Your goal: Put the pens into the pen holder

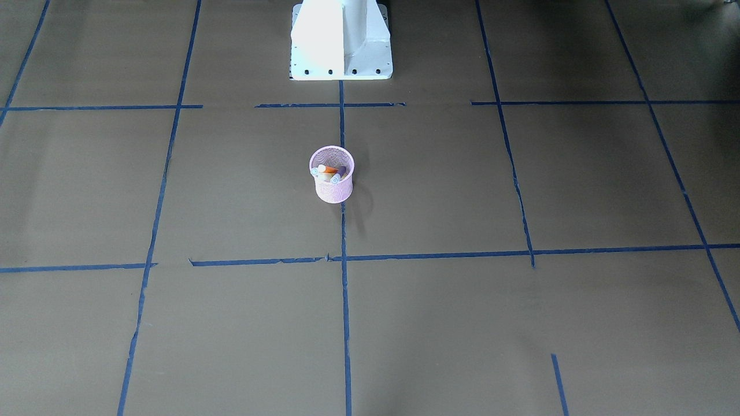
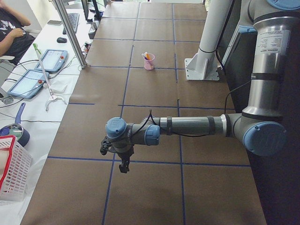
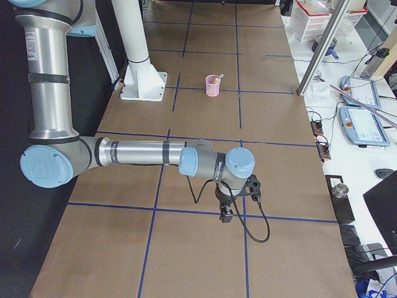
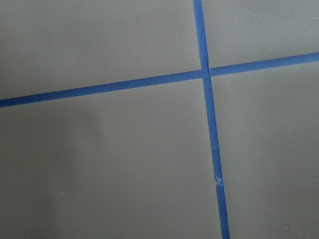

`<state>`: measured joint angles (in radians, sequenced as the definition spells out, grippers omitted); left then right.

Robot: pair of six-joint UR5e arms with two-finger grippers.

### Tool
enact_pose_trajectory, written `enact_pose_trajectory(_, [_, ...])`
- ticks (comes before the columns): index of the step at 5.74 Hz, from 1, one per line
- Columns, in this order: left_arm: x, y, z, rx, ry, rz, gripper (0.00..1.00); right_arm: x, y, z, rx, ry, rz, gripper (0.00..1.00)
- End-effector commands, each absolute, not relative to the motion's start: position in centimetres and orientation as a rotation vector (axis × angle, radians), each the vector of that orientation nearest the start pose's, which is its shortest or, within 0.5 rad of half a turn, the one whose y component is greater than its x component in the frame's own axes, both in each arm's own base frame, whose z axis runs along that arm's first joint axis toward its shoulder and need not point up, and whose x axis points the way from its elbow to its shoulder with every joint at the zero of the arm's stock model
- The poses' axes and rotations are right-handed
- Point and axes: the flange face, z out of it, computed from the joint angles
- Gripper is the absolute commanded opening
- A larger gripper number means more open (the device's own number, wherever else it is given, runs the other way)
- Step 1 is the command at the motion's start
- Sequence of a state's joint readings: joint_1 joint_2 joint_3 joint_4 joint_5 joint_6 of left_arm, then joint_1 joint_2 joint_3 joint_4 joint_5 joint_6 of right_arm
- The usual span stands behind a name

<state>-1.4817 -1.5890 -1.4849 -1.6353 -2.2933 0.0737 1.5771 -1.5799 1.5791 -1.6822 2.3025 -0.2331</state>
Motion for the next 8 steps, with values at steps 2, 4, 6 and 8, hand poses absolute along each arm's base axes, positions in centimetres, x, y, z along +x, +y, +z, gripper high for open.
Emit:
enact_pose_trajectory(2, [-2.29, -50.26, 69.15, -0.016, 0.723, 0.152, 1.00, 9.62, -46.86, 68.77, 0.003, -0.742, -0.135, 1.00])
enact_pose_trajectory(4, [-2.22, -50.16, 69.30, -0.019, 0.723, 0.152, 1.00, 9.63, -46.73, 69.07, -0.002, -0.741, -0.137, 1.00])
enact_pose_trajectory(6, [-2.31, -50.70, 68.47, -0.039, 0.724, 0.141, 1.00, 9.71, -46.58, 69.14, 0.000, -0.739, -0.140, 1.00])
enact_pose_trajectory(8, [-2.58, -50.14, 68.51, -0.040, 0.726, 0.138, 1.00, 9.68, -46.78, 68.94, 0.005, -0.734, -0.145, 1.00])
